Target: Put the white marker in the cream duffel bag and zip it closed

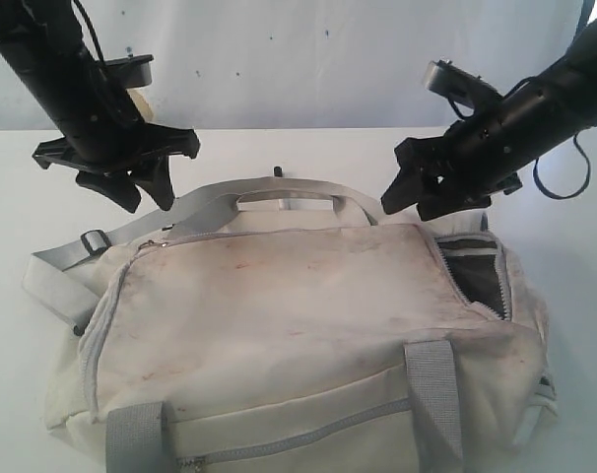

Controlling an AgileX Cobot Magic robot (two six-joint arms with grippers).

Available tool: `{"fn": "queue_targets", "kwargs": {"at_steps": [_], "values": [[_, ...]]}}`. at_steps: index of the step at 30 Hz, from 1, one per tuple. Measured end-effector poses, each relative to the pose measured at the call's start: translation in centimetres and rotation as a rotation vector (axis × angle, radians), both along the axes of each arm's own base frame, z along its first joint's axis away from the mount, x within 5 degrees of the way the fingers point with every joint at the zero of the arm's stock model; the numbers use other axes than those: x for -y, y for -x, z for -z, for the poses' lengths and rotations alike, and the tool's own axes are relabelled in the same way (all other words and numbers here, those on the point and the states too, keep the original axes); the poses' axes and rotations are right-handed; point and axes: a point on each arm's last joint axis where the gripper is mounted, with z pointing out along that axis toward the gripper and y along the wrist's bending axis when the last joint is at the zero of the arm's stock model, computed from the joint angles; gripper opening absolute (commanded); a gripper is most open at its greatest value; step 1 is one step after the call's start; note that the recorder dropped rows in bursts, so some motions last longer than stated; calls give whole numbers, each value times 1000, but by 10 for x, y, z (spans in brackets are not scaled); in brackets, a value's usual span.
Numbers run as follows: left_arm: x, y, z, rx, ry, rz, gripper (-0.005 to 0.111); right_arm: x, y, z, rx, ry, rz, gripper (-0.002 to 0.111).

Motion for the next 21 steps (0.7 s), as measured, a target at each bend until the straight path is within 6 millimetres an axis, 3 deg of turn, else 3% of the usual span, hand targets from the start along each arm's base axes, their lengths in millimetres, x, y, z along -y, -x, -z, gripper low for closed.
{"fn": "queue_targets", "kwargs": {"at_steps": [10, 18, 21], "values": [[-3, 0, 1, 7, -36, 12, 43, 3, -11, 25, -7, 44, 29, 50], [-3, -1, 0, 17, -33, 10, 43, 2, -8, 26, -40, 36, 6, 34], [-3, -1, 0, 19, -33, 9, 43, 1, -7, 26, -49, 34, -1, 19]]}}
